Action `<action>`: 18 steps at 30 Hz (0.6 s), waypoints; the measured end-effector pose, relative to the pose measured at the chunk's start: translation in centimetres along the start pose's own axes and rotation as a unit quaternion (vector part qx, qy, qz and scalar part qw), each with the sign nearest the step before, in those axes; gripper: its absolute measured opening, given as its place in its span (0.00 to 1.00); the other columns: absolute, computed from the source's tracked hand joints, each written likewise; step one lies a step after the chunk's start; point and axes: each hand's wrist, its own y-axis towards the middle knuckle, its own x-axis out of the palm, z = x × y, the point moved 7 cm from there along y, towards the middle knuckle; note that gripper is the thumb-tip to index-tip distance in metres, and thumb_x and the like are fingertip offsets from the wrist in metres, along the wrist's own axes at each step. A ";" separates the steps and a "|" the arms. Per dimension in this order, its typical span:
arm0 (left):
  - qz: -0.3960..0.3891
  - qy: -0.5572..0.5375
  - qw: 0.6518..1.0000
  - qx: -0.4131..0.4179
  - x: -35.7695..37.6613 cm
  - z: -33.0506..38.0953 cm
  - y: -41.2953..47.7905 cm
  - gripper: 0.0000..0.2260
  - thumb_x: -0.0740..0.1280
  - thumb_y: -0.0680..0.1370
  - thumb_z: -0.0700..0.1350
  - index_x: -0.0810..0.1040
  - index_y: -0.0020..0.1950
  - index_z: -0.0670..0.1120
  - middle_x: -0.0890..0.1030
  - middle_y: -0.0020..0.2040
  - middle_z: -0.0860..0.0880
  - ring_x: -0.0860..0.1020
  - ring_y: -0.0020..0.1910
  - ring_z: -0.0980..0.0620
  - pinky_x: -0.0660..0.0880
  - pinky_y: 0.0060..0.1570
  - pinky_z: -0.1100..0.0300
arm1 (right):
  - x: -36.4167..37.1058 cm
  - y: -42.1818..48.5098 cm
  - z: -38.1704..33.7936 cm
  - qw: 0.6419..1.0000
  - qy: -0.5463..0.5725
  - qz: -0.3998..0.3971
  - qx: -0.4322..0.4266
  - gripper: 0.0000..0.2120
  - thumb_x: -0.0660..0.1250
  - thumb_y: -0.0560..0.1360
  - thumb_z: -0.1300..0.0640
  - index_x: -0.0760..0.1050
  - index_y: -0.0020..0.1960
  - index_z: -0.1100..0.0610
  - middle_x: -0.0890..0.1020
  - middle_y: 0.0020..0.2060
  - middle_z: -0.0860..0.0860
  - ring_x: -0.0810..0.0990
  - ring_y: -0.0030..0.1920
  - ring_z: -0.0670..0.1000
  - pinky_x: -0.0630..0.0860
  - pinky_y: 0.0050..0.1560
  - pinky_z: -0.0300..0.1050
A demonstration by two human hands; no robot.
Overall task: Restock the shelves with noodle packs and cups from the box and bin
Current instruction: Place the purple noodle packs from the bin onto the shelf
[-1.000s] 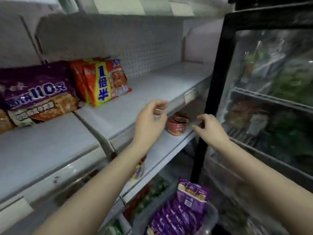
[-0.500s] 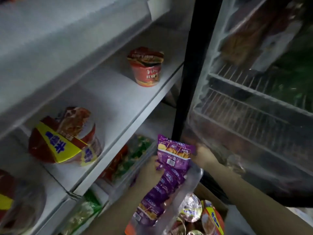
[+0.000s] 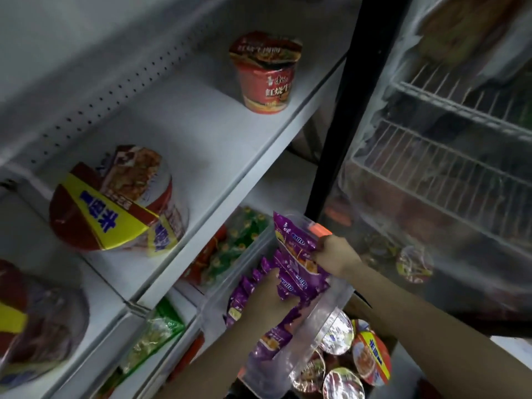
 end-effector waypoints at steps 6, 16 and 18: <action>0.048 -0.038 0.996 0.060 -1.6 6.1 -2.7 0.34 0.77 0.69 0.54 0.62 0.68 0.64 0.79 0.58 0.61 0.78 0.58 0.61 0.73 0.53 0.63 | -3.8 -5.0 -6.3 0.996 0.075 0.038 -0.035 0.15 0.66 0.74 0.53 0.72 0.31 0.56 0.78 0.33 0.55 0.78 0.40 0.57 0.75 0.43 0.47; 0.167 -0.079 0.972 0.144 -14.4 16.8 -10.5 0.15 0.77 0.70 0.46 0.79 0.54 0.52 0.84 0.47 0.57 0.82 0.45 0.61 0.79 0.50 0.58 | -19.0 -14.0 -9.3 0.911 0.305 0.238 -0.145 0.26 0.64 0.73 0.32 0.76 0.53 0.55 0.81 0.46 0.47 0.80 0.46 0.44 0.74 0.45 0.41; 0.173 -0.115 0.963 0.171 -17.3 19.5 -13.4 0.16 0.78 0.71 0.43 0.79 0.55 0.50 0.84 0.48 0.56 0.82 0.45 0.61 0.79 0.49 0.61 | -21.0 -15.2 -9.0 0.899 0.318 0.251 -0.165 0.35 0.66 0.69 0.28 0.75 0.61 0.57 0.81 0.53 0.49 0.81 0.52 0.47 0.78 0.53 0.45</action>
